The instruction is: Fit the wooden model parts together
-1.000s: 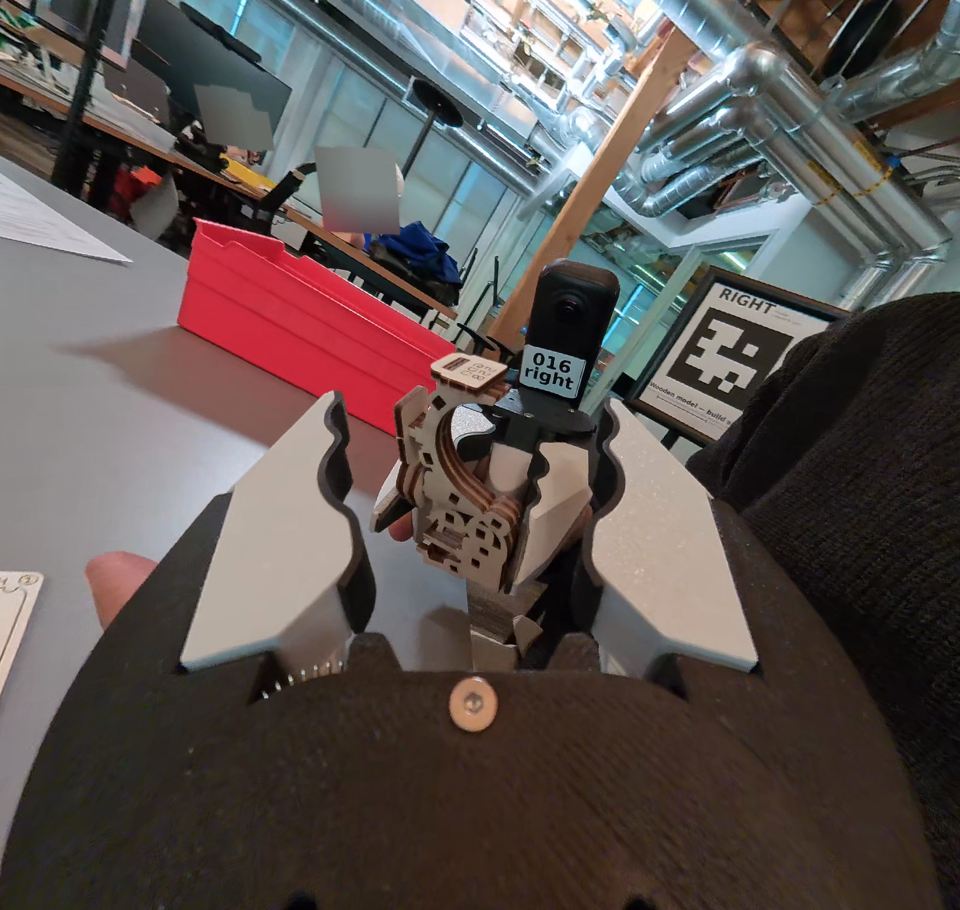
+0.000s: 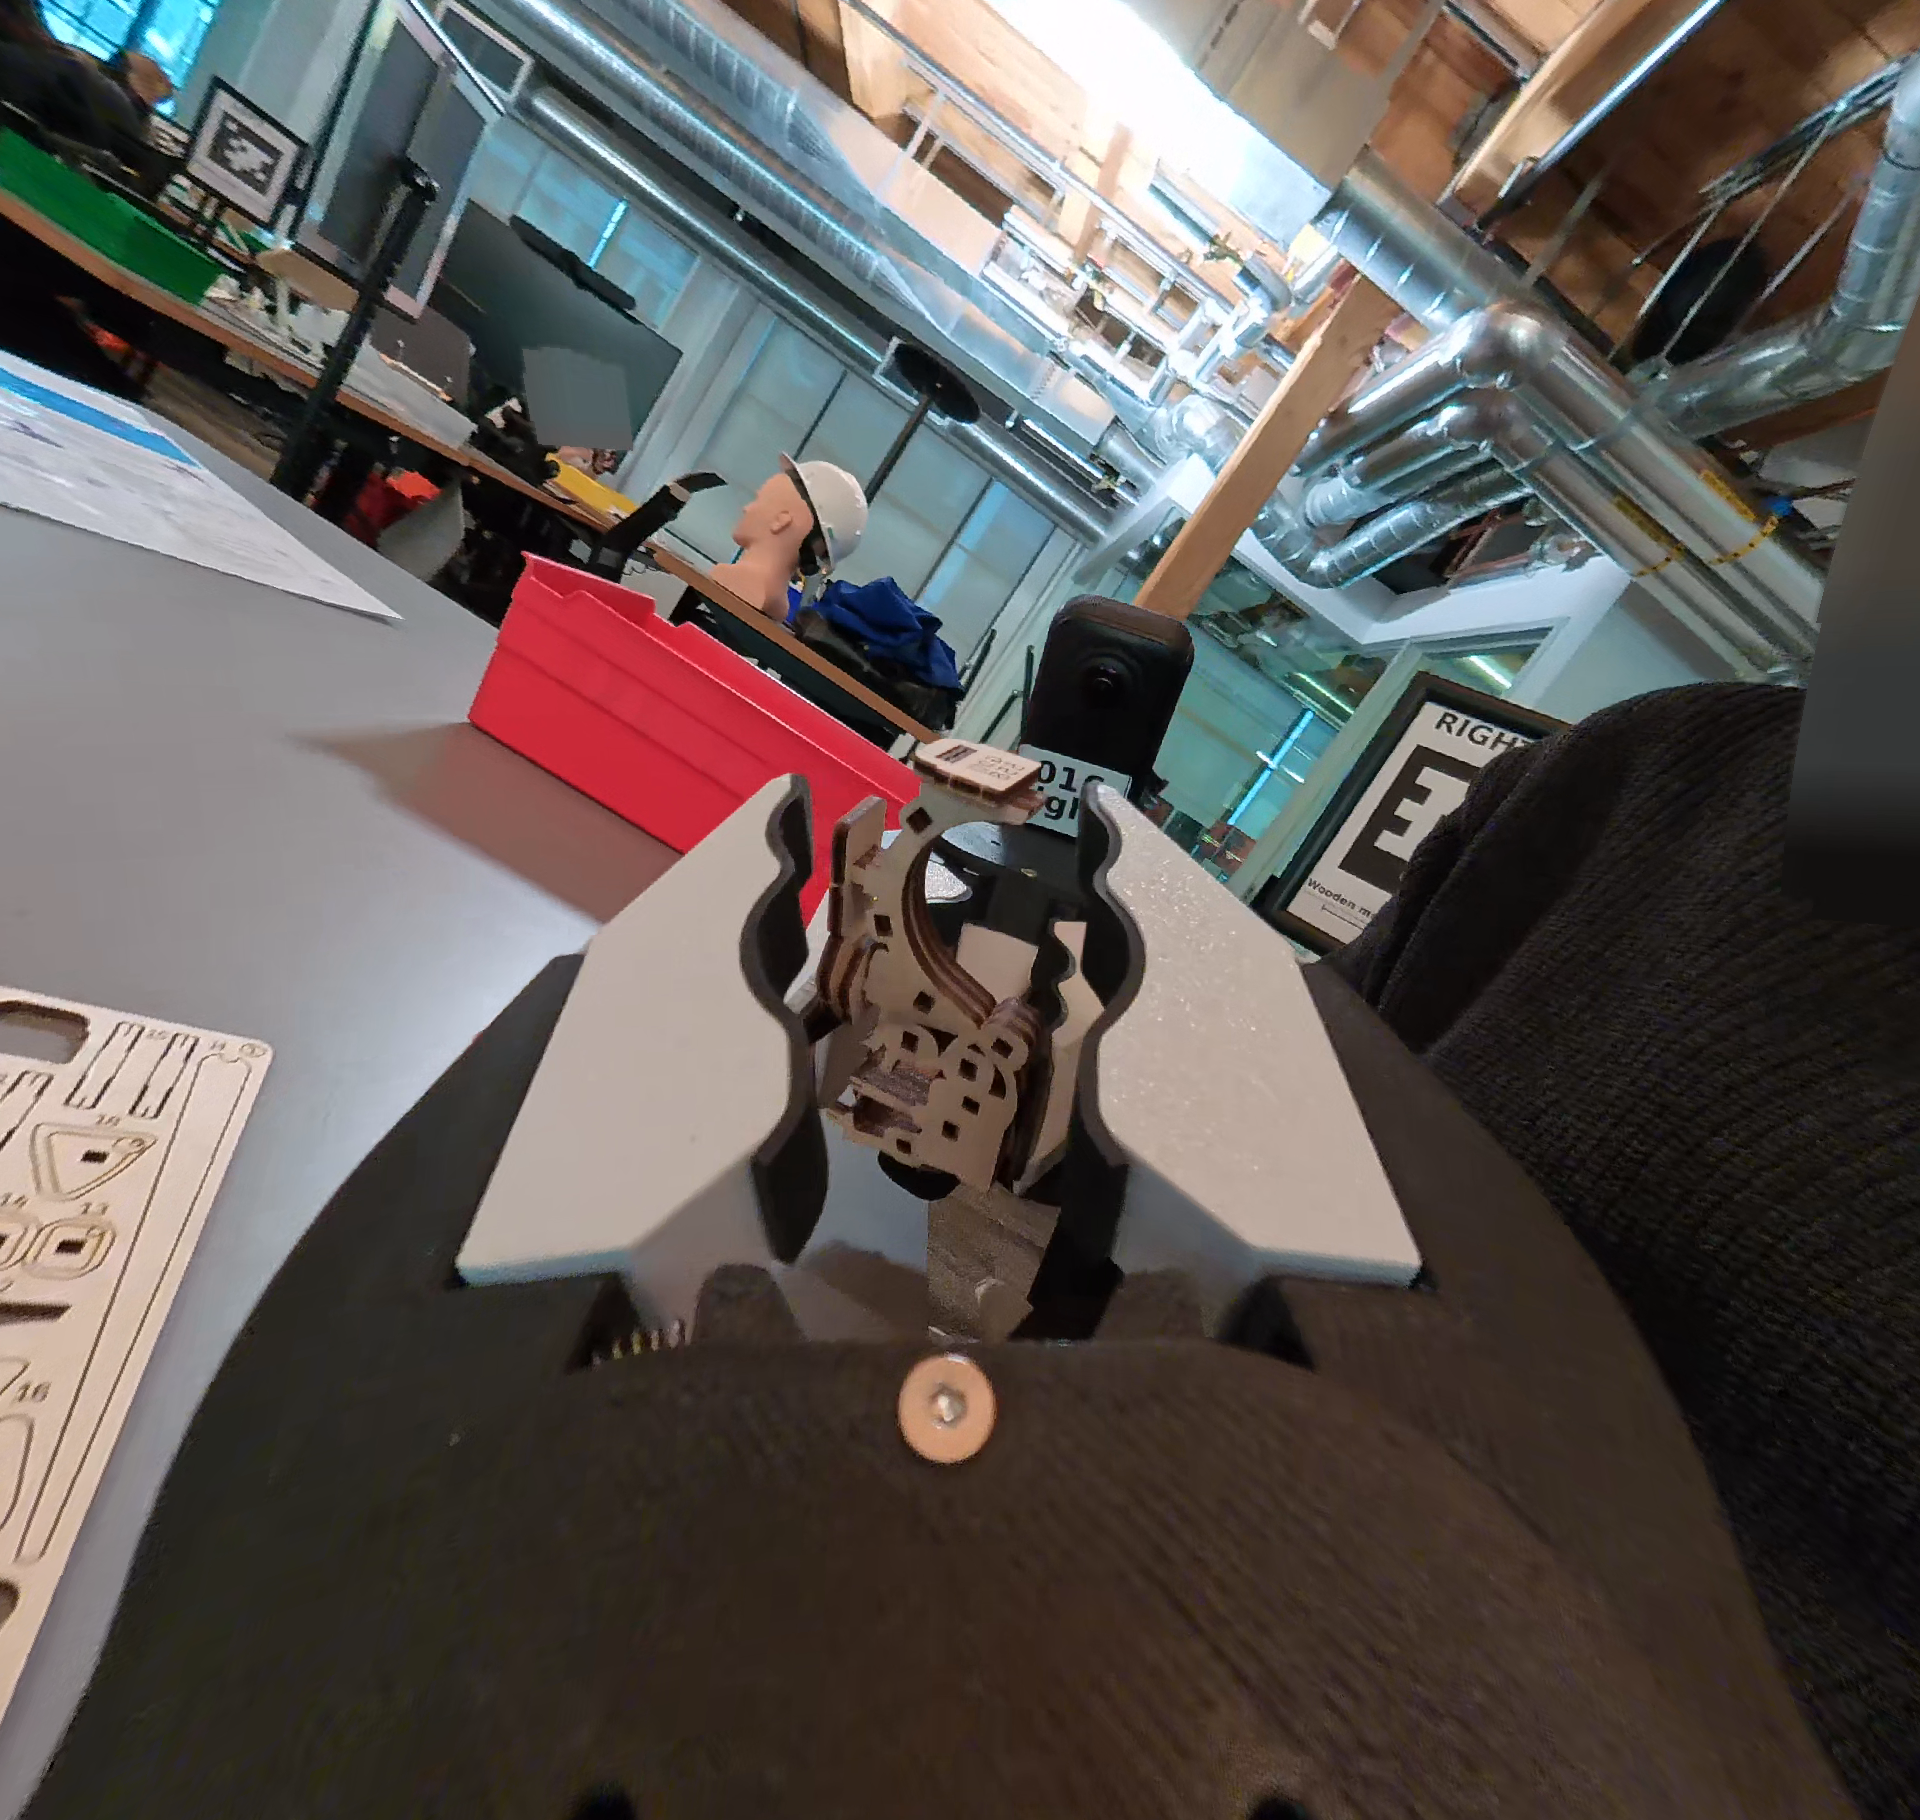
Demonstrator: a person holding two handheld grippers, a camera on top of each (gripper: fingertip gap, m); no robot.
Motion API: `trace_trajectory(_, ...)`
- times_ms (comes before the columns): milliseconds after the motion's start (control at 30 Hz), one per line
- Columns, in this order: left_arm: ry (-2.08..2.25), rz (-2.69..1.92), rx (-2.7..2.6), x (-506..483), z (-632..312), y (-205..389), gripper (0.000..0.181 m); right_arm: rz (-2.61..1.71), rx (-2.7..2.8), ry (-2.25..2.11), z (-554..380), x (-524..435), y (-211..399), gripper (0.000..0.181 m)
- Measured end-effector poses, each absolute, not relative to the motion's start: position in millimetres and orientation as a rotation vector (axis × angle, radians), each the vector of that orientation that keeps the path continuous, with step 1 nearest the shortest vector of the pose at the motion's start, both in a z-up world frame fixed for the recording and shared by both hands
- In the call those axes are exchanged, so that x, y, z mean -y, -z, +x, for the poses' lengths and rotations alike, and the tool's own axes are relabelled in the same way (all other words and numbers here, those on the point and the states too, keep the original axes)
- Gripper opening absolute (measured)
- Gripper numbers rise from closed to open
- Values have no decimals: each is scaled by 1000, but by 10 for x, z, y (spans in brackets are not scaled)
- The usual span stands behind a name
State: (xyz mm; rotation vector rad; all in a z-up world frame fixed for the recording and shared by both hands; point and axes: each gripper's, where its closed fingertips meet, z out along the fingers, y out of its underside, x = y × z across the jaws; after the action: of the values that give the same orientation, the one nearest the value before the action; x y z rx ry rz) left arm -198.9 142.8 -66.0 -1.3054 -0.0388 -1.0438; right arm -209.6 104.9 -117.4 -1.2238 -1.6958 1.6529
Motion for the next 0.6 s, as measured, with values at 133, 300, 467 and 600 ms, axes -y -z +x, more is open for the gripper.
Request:
trace_trajectory(133, 976, -1305, 80, -1363, -2092, 669, 54, -1200, 1723, -1684, -2145, -979, 1163, 45)
trace_trajectory(300, 908, -1294, 150, -1272, -2274, 679, 60, -1173, 1756, -1711, -2192, -897, 1158, 45)
trace_trajectory(467, 855, -1290, 125, -1167, -2291, 664, 38, -1162, 1776, -1736, -2229, -847, 1155, 45)
trace_trajectory(600, 867, -1283, 125, -1113, -2272, 656, 35, -1140, 1803, -1741, -2250, -785, 1160, 45)
